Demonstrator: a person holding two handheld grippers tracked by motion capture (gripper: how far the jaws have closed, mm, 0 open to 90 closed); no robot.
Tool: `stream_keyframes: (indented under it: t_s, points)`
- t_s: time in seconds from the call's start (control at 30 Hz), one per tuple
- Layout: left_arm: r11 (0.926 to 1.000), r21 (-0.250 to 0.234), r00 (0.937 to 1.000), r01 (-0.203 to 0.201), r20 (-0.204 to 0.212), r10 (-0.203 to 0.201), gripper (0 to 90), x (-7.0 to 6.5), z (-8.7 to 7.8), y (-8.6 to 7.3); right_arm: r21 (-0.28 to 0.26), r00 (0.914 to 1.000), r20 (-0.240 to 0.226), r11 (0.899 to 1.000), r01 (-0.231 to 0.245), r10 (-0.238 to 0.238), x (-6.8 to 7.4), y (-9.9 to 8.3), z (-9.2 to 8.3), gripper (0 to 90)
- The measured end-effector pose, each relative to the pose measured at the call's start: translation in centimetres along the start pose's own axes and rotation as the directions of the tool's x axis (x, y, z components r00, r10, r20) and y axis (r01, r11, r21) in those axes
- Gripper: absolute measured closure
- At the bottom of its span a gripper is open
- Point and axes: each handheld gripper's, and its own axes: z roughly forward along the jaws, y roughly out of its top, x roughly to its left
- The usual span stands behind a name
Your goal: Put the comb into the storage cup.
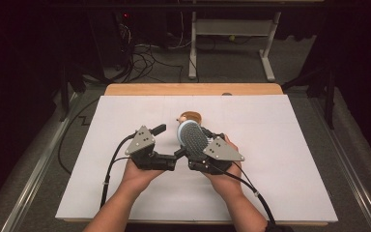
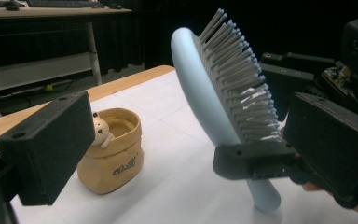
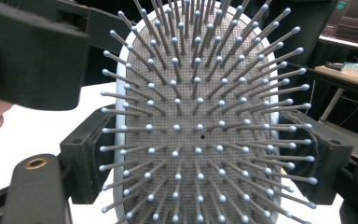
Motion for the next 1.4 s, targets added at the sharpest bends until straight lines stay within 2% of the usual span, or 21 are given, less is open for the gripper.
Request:
stream_keyframes:
  t_s: [0.33, 0.43, 0.67, 0.73, 0.8, 1.13, 1.4]
  points:
    - [1.0000, 0.001, 1.0000, -0.006, -0.007, 0.006, 4.1, -0.2, 0.4, 0.6, 0.000, 0.9997, -0.019, 1.000, 0.018, -0.018, 0.8, 0.0, 0.3, 20.8]
    - [1.0000, -0.003, 0.9999, 0.004, 0.010, -0.004, 4.2, -0.4, 0.6, 0.8, 0.003, 0.9994, -0.026, 1.000, 0.023, -0.022, 1.0, 0.0, 0.3, 20.8]
    - [0.9999, 0.009, 0.9999, 0.007, 0.012, -0.007, 5.7, -0.4, 0.9, 1.0, 0.000, 0.9991, -0.035, 1.000, 0.025, -0.025, 1.4, 0.1, 0.3, 20.7]
    - [0.9999, 0.014, 1.0000, 0.000, 0.004, 0.000, 7.4, -0.4, 0.8, 0.9, 0.000, 0.9990, -0.036, 1.000, 0.025, -0.025, 1.4, 0.1, 0.3, 20.8]
    - [0.9998, 0.012, 0.9998, 0.014, 0.014, -0.014, 9.2, -0.3, 0.8, 0.9, 0.002, 0.9990, -0.037, 1.000, 0.026, -0.025, 1.4, 0.1, 0.3, 20.8]
    - [0.9995, 0.029, 0.9987, 0.015, 0.048, -0.016, 16.8, -0.4, 1.1, 0.8, 0.000, 0.9987, -0.037, 0.999, 0.035, -0.035, 1.5, 0.1, 0.4, 20.7]
    - [0.9993, 0.035, 0.9967, 0.016, 0.079, -0.019, 27.6, -0.6, 1.3, 0.7, 0.001, 0.9986, -0.032, 0.999, 0.042, -0.042, 1.5, 0.1, 0.4, 20.8]
